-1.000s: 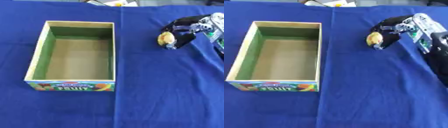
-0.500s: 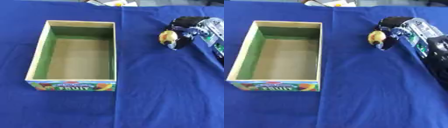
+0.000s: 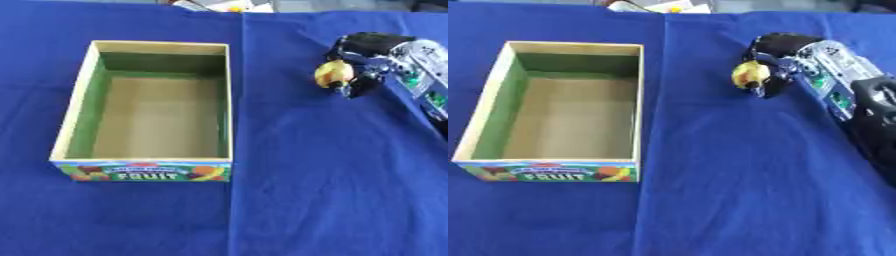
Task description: Pick up objects on the table and place them in the box.
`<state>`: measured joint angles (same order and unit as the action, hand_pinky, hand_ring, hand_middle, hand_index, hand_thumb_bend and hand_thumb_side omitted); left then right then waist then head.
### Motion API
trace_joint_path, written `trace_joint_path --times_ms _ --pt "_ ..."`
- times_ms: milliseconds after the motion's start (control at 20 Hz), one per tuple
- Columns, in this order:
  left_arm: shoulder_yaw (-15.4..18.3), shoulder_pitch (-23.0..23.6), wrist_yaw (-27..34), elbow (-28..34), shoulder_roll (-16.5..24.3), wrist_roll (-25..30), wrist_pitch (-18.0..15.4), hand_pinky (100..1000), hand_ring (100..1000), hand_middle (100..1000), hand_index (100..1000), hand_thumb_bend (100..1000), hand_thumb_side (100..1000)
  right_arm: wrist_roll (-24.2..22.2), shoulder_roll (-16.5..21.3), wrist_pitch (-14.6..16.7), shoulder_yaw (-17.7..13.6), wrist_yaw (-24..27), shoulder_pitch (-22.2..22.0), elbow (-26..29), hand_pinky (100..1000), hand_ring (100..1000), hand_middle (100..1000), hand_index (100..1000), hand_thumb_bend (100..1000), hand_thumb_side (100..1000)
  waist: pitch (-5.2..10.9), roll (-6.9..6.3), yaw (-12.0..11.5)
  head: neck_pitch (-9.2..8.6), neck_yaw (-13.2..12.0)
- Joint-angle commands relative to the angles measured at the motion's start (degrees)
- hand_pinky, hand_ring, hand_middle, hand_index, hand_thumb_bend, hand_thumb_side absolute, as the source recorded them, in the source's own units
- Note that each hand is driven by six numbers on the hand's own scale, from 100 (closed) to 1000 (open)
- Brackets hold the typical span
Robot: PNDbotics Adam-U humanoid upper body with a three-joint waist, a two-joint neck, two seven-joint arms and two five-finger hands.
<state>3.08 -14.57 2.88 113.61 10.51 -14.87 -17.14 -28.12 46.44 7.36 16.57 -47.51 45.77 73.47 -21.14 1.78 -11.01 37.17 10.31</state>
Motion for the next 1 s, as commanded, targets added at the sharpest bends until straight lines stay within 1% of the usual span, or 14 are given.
trace_joint_path --times_ms 50,100,200,600,800,1000 --pt "0.1 -0.3 -0.2 1.0 0.4 0.3 0.0 575 846 838 766 100 1000 -0.3 2.6 -1.5 -1.6 2.7 0.6 2.6 780 697 561 682 100 173 1.30 -0.14 0.1 -0.27 0.1" --pt "0.1 -0.3 -0.2 1.0 0.4 0.4 0.0 575 846 838 766 100 1000 -0.5 2.7 -1.9 -1.9 3.4 0.7 3.1 782 707 574 682 100 193 1.37 -0.13 0.2 -0.24 0.1" --pt "0.1 -0.2 -0.1 1.0 0.4 0.4 0.1 575 846 838 766 100 1000 -1.1 3.1 -2.6 -2.4 4.6 0.8 4.2 783 715 583 679 100 198 1.52 -0.09 0.3 -0.22 0.0" --pt "0.2 -0.1 0.1 1.0 0.6 0.4 0.1 576 846 838 767 100 1000 -1.4 4.3 -4.7 -4.5 8.8 1.3 8.8 775 685 539 633 100 199 2.07 -0.11 0.4 -0.08 0.1" --pt "0.2 -0.1 0.2 1.0 0.7 0.4 0.0 576 846 838 767 100 1000 -0.6 4.1 -5.1 -5.3 10.3 3.2 12.3 772 664 522 616 100 200 2.32 -0.09 0.5 0.11 0.3" --pt "0.1 0.0 0.3 1.0 0.9 0.4 0.0 577 846 838 767 100 1000 -0.5 2.5 -5.4 -5.2 10.8 6.3 15.6 770 658 518 611 100 201 2.54 -0.03 0.4 0.28 0.6"
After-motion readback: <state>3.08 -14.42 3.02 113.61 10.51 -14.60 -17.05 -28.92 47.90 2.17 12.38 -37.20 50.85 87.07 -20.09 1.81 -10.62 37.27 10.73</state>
